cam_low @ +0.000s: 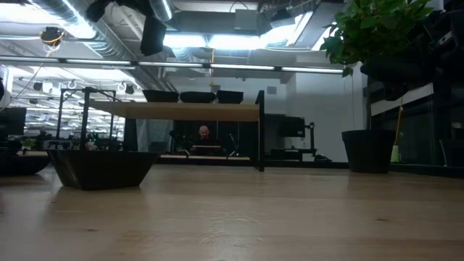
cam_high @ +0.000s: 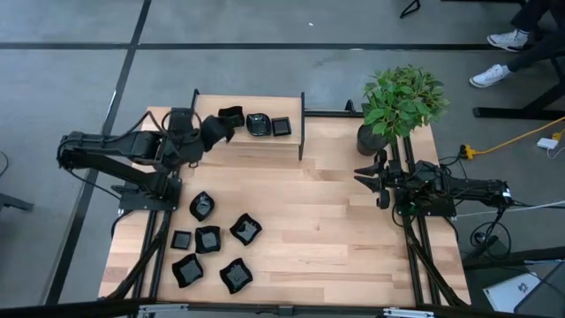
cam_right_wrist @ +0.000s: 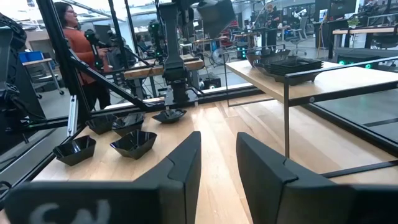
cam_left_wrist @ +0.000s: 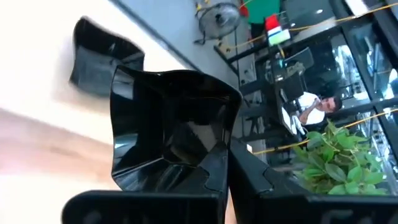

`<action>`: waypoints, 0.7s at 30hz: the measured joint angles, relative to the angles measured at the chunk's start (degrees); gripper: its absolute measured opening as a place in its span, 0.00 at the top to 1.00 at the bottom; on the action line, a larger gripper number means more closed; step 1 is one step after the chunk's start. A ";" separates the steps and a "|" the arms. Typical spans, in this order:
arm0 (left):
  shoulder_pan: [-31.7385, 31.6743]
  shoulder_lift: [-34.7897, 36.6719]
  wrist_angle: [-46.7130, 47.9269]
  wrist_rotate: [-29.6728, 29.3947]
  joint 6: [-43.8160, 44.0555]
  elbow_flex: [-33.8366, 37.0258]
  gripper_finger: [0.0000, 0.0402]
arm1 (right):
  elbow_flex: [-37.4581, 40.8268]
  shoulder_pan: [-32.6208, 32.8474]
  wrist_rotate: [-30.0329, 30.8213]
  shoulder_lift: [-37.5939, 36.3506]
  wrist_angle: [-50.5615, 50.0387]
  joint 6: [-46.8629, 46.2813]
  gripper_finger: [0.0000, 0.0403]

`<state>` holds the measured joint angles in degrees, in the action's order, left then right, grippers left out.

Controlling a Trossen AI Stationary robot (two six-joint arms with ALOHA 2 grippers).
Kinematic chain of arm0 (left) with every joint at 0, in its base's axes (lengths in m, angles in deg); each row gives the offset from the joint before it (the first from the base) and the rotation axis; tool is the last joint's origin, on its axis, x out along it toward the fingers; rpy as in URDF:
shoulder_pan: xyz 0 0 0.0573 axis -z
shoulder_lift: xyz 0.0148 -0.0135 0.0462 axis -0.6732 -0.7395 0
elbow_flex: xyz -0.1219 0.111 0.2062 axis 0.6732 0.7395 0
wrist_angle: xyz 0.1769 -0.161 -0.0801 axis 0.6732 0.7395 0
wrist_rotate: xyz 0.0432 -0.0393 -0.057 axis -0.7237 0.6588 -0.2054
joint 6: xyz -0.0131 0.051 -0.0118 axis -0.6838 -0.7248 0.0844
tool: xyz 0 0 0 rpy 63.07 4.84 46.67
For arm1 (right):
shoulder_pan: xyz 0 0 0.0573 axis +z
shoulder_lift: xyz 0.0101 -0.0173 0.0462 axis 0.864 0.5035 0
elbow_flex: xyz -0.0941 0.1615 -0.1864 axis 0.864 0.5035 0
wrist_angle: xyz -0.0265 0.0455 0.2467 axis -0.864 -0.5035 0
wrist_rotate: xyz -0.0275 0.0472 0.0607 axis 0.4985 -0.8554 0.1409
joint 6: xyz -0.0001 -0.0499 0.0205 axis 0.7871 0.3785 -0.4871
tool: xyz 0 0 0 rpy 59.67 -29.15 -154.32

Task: Pick & Place Mini shaped plates
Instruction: Stack the distorted square plate on top of the distorted square plates on the shelf

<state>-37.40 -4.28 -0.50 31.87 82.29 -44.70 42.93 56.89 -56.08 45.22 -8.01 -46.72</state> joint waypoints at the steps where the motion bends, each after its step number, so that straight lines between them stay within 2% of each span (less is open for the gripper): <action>1: -0.46 0.02 -0.76 -0.29 -2.22 0.00 0.99 | 0.00 0.01 0.00 0.02 0.00 0.01 0.74; 9: -6.16 -0.03 -9.40 2.57 -20.83 0.00 0.99 | 0.00 -0.01 0.00 0.00 0.01 -0.12 0.74; 16: -15.36 -3.09 -11.14 14.01 -19.33 0.00 0.99 | 0.00 0.00 0.00 0.00 0.00 -0.01 0.74; 21: -19.99 -6.87 -10.93 18.28 -22.19 -2.91 0.99 | 0.00 0.01 0.00 0.02 -0.01 -0.03 0.74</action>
<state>-57.39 -11.15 -11.43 50.15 60.09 -47.61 42.93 56.89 -56.08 45.24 -8.01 -46.75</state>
